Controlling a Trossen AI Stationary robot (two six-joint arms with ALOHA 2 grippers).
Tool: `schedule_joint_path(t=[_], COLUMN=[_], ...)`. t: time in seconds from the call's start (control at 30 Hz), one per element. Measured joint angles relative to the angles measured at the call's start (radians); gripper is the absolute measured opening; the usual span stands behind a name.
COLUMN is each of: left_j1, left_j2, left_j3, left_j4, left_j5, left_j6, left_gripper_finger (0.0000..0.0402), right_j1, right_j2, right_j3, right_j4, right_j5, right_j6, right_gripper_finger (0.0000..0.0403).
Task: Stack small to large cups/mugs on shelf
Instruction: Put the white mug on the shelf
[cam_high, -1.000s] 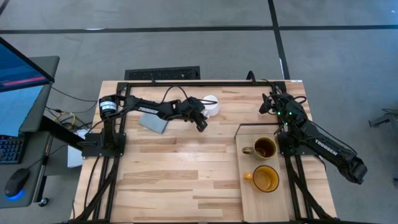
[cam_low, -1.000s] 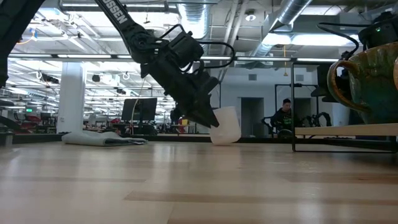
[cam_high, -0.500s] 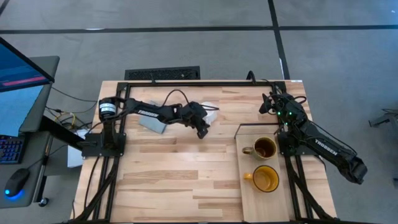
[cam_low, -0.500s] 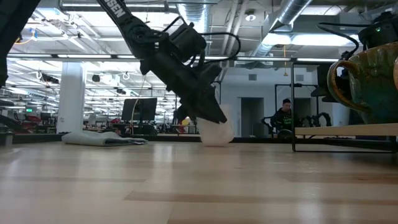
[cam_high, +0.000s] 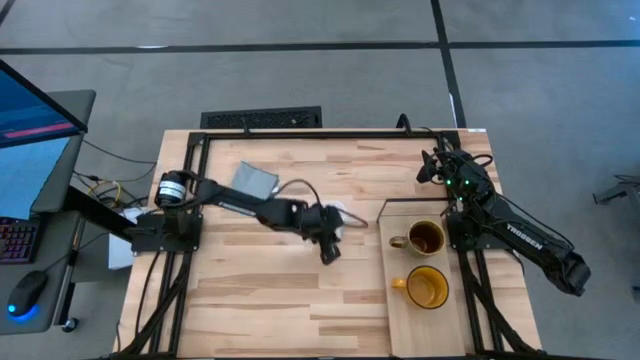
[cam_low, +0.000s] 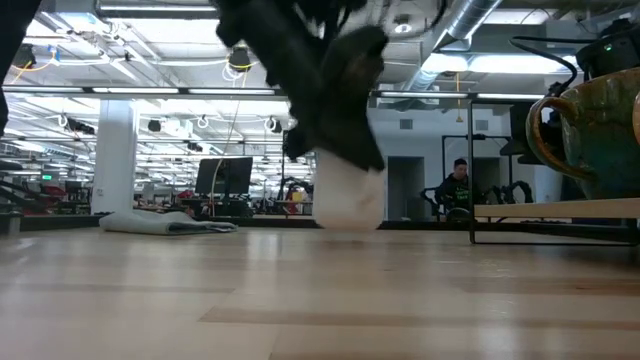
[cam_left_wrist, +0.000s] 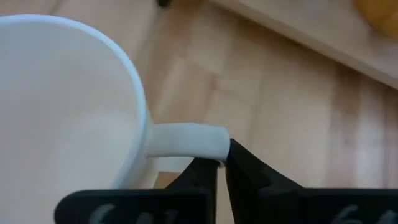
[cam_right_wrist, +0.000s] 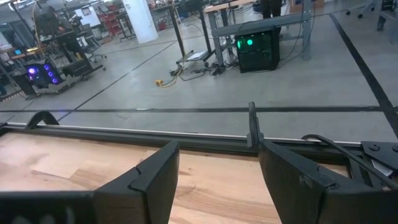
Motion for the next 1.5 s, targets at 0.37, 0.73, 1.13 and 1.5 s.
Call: schedule_joint_path(t=[0.37,0.73,1.13,1.5], left_j1=[-0.218,-0.277,-0.276,-0.284], left_j2=[0.0,0.0,-0.001,-0.002], left_j3=[0.087,0.18,0.193,0.193], left_j4=[0.05,0.006,-0.152,-0.217], left_j5=[-0.173,0.002,0.412,0.507], left_j6=[-0.188,-0.003,0.463,0.905], left_gripper_finger=[0.0,0.0,0.0,0.0], right_j1=[0.0,0.0,0.0,0.0], right_j2=[0.0,0.0,0.0,0.0], right_j3=[0.0,0.0,0.0,0.0], right_j4=[-0.015,-0.018,-0.019,-0.019], right_j5=[0.0,0.003,0.003,0.003], right_j6=[0.0,-0.001,-0.001,0.0], right_gripper_finger=[0.0244,0.0244,0.0244,0.0244])
